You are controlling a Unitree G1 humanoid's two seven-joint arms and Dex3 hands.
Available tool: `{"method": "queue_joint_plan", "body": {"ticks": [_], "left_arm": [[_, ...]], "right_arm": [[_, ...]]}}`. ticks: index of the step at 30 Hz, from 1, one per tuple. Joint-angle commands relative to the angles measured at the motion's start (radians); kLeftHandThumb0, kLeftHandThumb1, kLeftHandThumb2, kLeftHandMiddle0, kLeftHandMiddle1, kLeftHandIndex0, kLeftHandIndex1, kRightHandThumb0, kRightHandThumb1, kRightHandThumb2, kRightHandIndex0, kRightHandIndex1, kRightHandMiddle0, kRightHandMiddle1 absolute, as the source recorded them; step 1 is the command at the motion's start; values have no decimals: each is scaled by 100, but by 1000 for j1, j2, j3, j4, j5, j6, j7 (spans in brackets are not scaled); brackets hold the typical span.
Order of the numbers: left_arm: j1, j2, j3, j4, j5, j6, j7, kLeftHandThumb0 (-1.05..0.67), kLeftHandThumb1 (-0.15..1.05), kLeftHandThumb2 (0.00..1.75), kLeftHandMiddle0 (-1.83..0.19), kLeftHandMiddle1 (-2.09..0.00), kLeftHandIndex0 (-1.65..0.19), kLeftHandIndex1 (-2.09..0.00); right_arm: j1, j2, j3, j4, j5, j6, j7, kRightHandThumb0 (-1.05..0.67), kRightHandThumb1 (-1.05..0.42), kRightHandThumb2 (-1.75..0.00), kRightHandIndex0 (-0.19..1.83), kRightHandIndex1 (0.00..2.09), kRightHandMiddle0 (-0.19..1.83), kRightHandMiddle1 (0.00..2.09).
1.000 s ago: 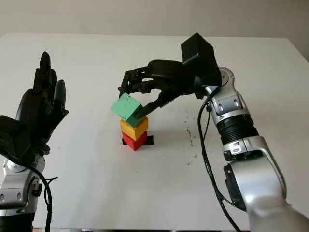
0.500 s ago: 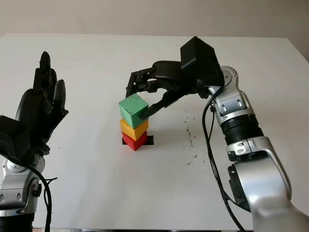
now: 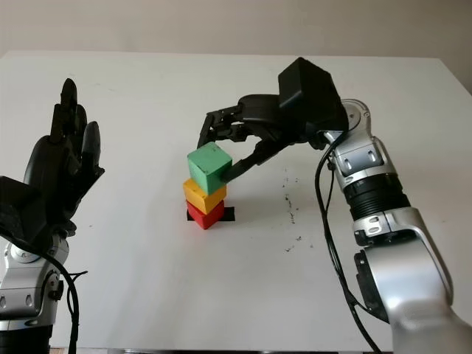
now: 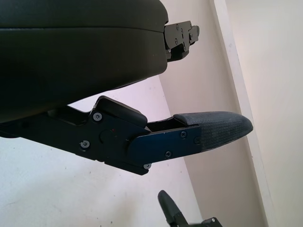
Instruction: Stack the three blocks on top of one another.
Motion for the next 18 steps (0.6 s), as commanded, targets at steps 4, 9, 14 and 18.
{"method": "queue_joint_plan", "body": {"ticks": [4,9,14,18], "left_arm": [[11,11,1,-10,4,-11,-1,-83,105,62,19,-3,17,-5],[11,8,0,-18,2,1,0,-83,105,62,19,-3,17,-5],[15,11,0,-19,6,1,-1,-83,105,63,19,-2,18,-5],[16,7,-4,-18,9,-8,3,-83,105,63,19,-2,18,-5]], "right_arm": [[-2,-27,10,-38,5,-94,47,-96,-87,-6,-19,0,-19,4],[8,-24,9,-40,16,-118,60,-101,-88,-6,-19,0,-19,0],[14,-23,5,-59,19,-122,52,-104,-90,-6,-19,0,-19,0],[34,-21,-56,-80,82,-93,18,-105,-94,-7,-19,0,-19,0]]}}
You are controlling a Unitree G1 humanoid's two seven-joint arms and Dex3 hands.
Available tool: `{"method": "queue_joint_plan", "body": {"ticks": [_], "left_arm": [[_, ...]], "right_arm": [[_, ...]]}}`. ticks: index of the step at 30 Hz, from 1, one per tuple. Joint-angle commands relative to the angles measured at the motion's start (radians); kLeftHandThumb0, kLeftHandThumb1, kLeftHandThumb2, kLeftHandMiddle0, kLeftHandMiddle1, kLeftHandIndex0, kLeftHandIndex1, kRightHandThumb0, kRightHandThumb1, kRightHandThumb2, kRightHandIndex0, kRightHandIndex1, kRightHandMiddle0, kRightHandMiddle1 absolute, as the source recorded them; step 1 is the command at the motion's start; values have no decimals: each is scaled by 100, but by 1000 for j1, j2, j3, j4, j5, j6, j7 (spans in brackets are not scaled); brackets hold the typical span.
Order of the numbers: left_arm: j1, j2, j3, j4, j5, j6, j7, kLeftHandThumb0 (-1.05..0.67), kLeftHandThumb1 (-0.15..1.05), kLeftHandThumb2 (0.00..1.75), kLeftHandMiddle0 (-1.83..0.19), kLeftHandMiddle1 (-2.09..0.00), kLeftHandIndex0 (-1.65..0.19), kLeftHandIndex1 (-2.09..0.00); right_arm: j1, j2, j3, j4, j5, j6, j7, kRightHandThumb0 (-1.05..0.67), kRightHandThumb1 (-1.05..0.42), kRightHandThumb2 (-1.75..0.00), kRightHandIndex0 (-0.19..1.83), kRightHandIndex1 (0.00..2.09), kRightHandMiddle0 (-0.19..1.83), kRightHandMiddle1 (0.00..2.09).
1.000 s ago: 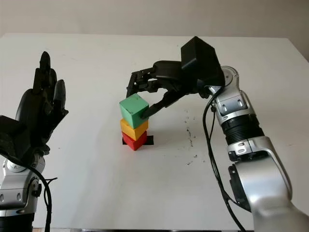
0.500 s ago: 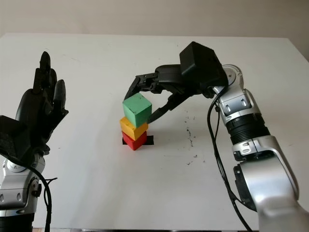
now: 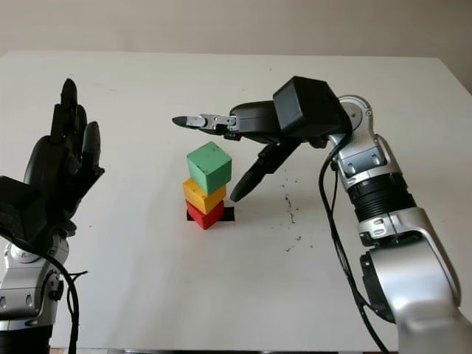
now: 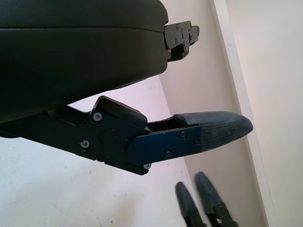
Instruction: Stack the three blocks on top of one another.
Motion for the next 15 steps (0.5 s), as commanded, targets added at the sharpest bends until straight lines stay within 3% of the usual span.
{"method": "queue_joint_plan", "body": {"ticks": [1,3,7,15], "left_arm": [[13,3,-3,-14,6,-9,5,-84,105,63,19,-2,18,-5],[15,-3,-4,-15,6,-8,10,-83,105,63,19,-2,18,-5],[18,-8,-9,-9,17,-11,25,-83,105,63,18,-4,17,-6],[2,-8,-21,56,4,-47,12,-81,105,64,19,-5,18,-5]], "right_arm": [[29,-13,-65,-54,42,60,-52,-105,-95,-7,-19,0,-19,0],[69,-8,-130,-89,87,101,-129,-105,-100,-13,-19,0,-19,0],[168,17,-266,-122,146,62,-340,-95,-104,-56,-19,0,-19,0],[390,117,-395,-292,252,132,-614,-82,-105,-62,-19,0,-19,0]]}}
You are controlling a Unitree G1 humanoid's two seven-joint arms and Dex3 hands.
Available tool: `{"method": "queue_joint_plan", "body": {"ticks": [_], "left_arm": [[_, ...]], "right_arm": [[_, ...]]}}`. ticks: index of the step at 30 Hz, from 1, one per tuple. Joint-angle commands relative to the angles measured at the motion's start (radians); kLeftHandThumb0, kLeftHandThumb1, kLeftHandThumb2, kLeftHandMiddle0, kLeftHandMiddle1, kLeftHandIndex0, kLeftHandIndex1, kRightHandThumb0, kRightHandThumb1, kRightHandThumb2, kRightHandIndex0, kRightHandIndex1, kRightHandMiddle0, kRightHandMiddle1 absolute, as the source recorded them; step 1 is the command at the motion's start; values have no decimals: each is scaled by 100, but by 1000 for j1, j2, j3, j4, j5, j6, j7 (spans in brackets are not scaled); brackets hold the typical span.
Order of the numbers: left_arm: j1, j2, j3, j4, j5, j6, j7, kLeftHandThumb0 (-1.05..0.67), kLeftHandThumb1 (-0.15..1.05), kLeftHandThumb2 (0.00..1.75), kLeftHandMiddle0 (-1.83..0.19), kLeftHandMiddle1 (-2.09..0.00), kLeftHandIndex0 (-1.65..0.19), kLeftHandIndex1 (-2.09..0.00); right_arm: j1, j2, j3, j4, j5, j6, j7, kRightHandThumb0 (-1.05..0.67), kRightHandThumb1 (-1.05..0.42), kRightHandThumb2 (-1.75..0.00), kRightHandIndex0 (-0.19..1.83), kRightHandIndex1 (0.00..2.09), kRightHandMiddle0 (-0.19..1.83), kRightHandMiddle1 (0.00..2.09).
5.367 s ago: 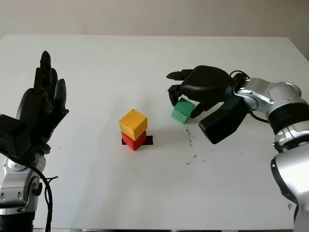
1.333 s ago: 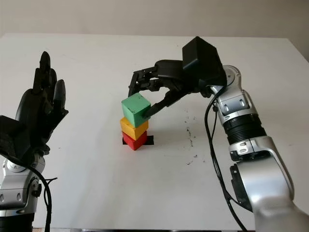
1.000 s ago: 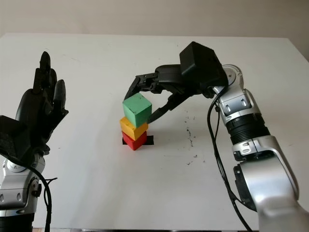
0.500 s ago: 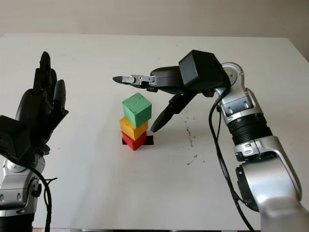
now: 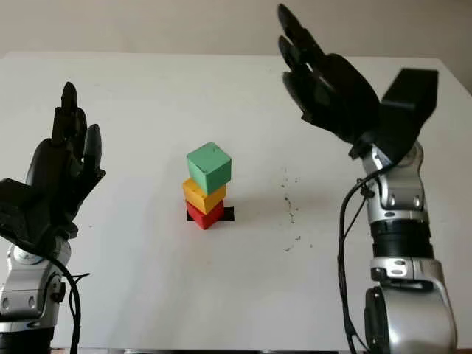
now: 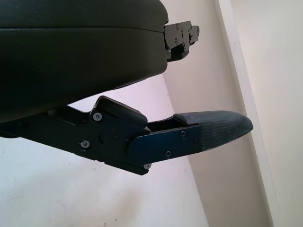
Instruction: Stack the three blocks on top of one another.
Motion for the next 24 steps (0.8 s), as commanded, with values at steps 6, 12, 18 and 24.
{"method": "queue_joint_plan", "body": {"ticks": [6,12,18,24], "left_arm": [[-14,-20,-9,69,-43,-65,-27,-78,105,64,19,-4,18,-5],[-2,-35,-27,113,-61,-125,-52,-80,105,65,19,-2,19,-4],[-1,-56,-30,164,-98,-193,-87,-79,105,65,19,0,19,-3],[5,-66,-34,172,-106,-211,-93,-81,105,64,19,0,19,-4]], "right_arm": [[153,91,-6,-153,7,55,-164,-75,-105,-63,-19,0,-19,0],[242,146,53,-203,-16,125,-215,-72,-105,-65,-19,0,-19,0],[275,213,86,-191,-16,129,-241,-75,-105,-64,-19,0,-19,0],[260,221,83,-178,-11,126,-245,-75,-105,-65,-19,0,-19,0]]}}
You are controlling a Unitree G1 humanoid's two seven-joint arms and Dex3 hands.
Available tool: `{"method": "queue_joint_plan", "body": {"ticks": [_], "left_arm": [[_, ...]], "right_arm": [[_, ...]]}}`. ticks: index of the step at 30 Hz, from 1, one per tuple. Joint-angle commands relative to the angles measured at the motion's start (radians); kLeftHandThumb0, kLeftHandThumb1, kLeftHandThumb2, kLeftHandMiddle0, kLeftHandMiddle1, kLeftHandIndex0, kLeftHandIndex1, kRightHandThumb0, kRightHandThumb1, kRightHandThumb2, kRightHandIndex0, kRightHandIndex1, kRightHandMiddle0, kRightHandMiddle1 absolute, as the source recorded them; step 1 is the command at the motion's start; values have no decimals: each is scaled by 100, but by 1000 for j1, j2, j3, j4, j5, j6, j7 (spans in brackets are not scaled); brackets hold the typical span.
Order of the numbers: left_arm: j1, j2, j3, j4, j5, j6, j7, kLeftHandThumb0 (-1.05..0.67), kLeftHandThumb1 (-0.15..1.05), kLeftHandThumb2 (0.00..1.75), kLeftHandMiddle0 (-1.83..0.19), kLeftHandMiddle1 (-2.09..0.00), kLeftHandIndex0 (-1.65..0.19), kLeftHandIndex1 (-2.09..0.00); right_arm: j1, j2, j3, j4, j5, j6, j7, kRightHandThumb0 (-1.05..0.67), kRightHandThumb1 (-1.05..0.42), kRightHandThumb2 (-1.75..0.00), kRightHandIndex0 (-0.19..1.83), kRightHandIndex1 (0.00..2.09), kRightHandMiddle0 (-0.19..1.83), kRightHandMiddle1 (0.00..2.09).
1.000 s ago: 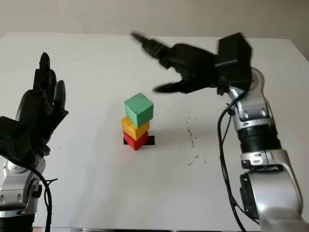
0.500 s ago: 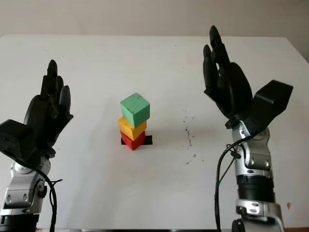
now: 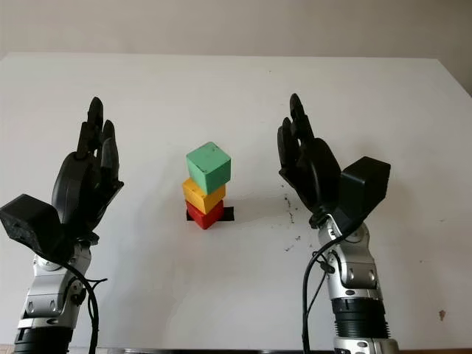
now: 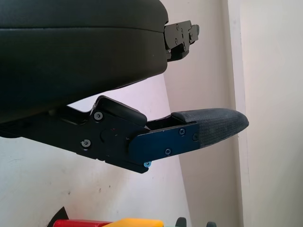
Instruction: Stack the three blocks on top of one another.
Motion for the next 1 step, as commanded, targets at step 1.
{"method": "queue_joint_plan", "body": {"ticks": [1], "left_arm": [[10,-6,-5,4,-5,-13,0,-81,105,64,19,0,19,-4]], "right_arm": [[-12,3,-3,1,4,-1,-1,-75,-105,-65,-19,0,-19,0]]}}
